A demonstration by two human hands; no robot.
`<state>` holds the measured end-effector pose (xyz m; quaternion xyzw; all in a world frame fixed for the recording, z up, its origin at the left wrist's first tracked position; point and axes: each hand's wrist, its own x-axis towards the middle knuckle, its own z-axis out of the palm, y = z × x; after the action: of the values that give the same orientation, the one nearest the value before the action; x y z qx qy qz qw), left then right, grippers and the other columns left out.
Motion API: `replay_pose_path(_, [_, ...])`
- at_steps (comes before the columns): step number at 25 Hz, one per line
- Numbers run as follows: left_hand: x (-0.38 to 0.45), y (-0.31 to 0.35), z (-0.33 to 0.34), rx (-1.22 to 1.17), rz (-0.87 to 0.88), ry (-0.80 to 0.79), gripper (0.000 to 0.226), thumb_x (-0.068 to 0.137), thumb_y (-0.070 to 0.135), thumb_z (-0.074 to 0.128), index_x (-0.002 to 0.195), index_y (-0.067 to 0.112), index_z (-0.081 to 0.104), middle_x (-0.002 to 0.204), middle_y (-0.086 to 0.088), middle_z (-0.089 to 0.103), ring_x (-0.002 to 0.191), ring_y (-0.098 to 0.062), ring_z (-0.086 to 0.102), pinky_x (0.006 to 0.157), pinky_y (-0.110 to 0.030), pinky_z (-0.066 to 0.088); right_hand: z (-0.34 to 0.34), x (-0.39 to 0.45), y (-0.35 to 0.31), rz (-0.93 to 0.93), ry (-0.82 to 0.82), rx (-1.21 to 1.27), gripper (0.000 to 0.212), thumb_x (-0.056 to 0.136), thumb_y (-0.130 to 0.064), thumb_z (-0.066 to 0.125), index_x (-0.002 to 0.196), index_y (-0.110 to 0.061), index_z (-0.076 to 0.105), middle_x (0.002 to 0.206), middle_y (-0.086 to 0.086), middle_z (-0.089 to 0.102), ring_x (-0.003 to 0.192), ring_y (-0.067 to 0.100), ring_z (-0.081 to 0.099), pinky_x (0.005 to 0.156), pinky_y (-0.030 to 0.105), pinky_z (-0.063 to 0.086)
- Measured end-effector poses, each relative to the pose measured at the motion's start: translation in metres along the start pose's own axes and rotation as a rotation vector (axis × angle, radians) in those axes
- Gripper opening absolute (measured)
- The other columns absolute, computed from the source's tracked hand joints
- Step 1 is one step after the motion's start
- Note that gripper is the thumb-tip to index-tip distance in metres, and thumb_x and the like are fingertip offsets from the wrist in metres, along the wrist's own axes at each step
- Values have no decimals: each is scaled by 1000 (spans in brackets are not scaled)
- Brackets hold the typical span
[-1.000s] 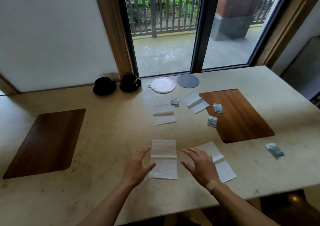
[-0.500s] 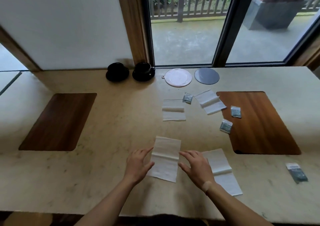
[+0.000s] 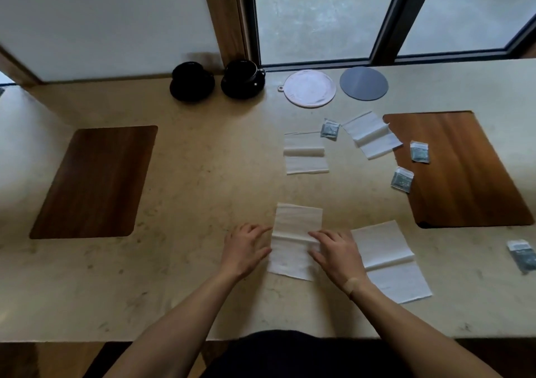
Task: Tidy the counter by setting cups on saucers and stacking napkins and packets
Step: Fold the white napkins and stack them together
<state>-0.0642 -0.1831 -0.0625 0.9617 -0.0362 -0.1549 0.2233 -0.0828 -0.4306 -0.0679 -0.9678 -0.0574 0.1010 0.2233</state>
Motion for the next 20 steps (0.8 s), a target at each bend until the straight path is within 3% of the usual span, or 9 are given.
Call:
replay_pose_path(4, [10, -6, -2, 45, 80, -27, 51, 79, 44, 69, 128, 35, 59, 120, 0, 60, 113, -24, 52, 97, -37, 35, 9, 1, -8, 62, 21, 24, 38, 87, -35, 68, 123, -27, 64, 124, 1, 63, 113, 25, 57, 89, 37, 47])
replay_pose_path(12, [25, -2, 7, 0, 144, 24, 27, 79, 48, 66, 102, 35, 70, 104, 4, 62, 104, -23, 53, 96, -37, 32, 19, 4, -6, 147, 146, 53, 22, 78, -24, 78, 99, -24, 73, 103, 0, 69, 93, 24, 63, 71, 31, 48])
replay_pose_path(16, [26, 3, 9, 50, 134, 23, 20, 84, 44, 64, 101, 34, 70, 107, 5, 61, 108, -20, 48, 97, -33, 25, 19, 4, -6, 169, 159, 60, 17, 79, -22, 76, 96, -24, 72, 101, -2, 68, 92, 22, 62, 69, 30, 46])
replay_pose_path(20, [28, 4, 11, 61, 131, 44, 17, 85, 39, 64, 100, 33, 69, 105, 5, 61, 105, -23, 50, 98, -35, 27, 20, 3, -3, 172, 172, 47, 15, 78, -19, 77, 91, -23, 72, 96, -2, 68, 87, 22, 61, 64, 31, 48])
